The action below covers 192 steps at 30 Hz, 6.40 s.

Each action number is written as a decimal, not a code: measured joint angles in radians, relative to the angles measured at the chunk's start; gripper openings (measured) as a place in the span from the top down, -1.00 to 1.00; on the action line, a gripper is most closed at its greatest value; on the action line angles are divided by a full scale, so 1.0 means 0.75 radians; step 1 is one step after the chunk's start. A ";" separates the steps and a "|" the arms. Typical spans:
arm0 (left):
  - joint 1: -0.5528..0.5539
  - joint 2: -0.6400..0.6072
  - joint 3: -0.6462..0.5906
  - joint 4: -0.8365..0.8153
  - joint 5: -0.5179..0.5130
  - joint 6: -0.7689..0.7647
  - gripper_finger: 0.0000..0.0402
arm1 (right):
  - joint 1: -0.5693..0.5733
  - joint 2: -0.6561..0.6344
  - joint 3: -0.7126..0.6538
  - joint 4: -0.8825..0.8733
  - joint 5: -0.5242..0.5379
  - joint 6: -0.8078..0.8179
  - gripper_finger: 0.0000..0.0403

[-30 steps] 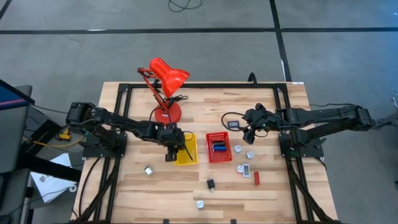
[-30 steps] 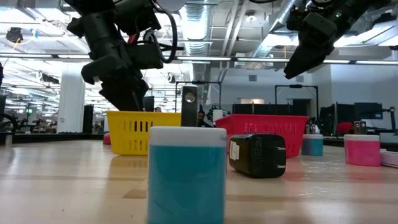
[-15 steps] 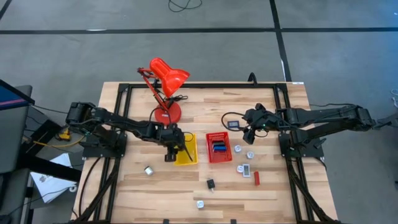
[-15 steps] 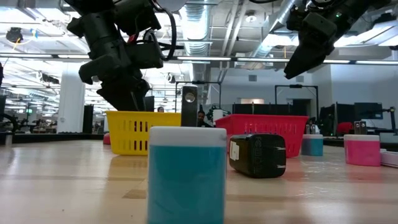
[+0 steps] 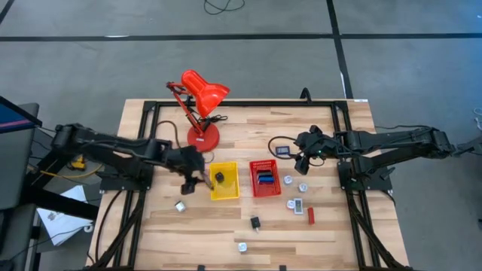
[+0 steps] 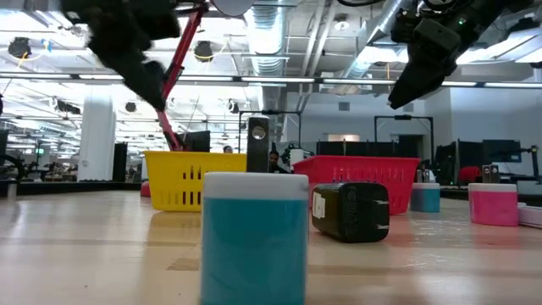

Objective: Pick & Place Office items
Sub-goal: Put the white charger adapter into the yellow bin

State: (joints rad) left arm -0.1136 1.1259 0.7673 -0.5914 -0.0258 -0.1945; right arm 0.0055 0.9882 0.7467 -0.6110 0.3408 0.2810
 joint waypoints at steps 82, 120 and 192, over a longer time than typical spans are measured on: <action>-0.400 -0.486 -0.952 0.669 0.209 0.006 -0.48 | -0.003 0.000 0.001 0.109 0.007 0.115 -0.24; -0.252 -0.316 -0.373 0.376 -0.079 -0.132 0.37 | -0.002 0.000 0.001 0.107 0.007 0.100 -0.24; -0.215 0.877 0.432 0.112 -0.885 2.164 0.32 | 0.001 0.002 0.002 0.087 0.006 -0.005 -0.24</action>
State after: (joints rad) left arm -0.2749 1.7840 1.0916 -0.5076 -0.6895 1.4282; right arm 0.0059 0.9894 0.7479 -0.5457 0.3454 0.2771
